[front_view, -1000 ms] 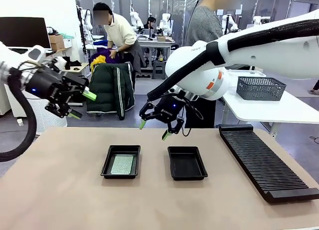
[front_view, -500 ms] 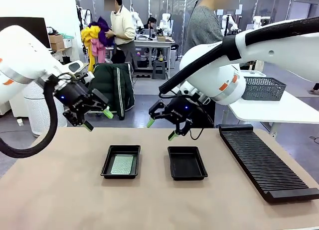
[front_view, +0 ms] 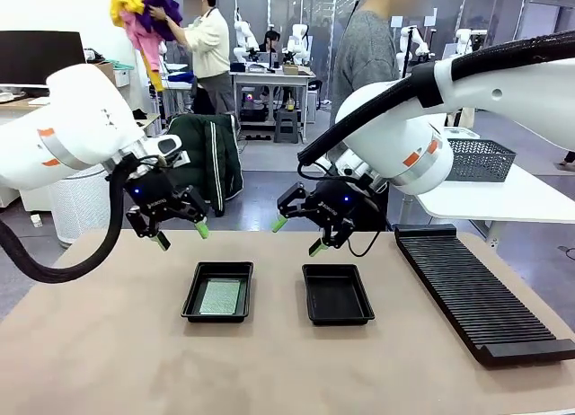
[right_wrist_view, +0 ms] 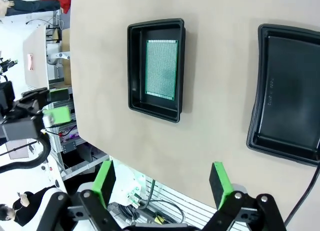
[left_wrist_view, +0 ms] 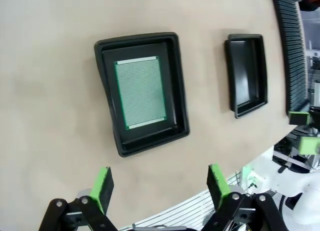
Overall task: Inspect and transfer BCBs to ESD trays.
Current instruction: Pick up the ESD tray and place it on the left side of the table.
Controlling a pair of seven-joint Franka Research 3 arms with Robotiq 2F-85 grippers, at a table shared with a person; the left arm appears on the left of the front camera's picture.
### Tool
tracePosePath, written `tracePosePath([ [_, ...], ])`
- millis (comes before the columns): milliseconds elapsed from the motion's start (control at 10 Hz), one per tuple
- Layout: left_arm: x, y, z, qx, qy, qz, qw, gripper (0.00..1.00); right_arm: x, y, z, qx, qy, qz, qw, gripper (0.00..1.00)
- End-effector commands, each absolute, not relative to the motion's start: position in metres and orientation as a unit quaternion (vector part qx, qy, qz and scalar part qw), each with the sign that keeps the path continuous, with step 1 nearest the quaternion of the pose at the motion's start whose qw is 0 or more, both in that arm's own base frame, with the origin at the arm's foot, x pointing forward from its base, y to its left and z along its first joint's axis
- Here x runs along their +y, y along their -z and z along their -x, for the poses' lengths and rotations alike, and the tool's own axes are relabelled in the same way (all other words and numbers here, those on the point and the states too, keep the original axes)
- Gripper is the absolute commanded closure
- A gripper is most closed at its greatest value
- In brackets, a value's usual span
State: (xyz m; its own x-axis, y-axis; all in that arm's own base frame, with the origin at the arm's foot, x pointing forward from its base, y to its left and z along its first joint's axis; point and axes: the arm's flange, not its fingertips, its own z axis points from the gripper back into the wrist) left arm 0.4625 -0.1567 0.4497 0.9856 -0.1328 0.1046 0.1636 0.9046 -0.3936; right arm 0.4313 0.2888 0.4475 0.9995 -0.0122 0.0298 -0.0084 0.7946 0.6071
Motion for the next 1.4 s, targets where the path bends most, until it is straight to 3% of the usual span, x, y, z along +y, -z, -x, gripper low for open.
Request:
tracePosePath([
  [0,-0.170,-0.441,-0.476,-0.039,0.069,0.166,0.983,0.00,0.281,-0.443,-0.426,-0.023,-0.009,-0.340,0.940,0.00],
  [600,-0.184,-0.389,-0.489,-0.052,0.049,0.079,0.994,0.00,0.286,-0.447,-0.425,-0.039,-0.013,-0.365,0.930,0.00],
  [1300,-0.186,-0.349,-0.493,-0.096,0.019,0.048,0.994,0.00,0.297,-0.451,-0.429,-0.034,-0.019,-0.370,0.928,0.00],
])
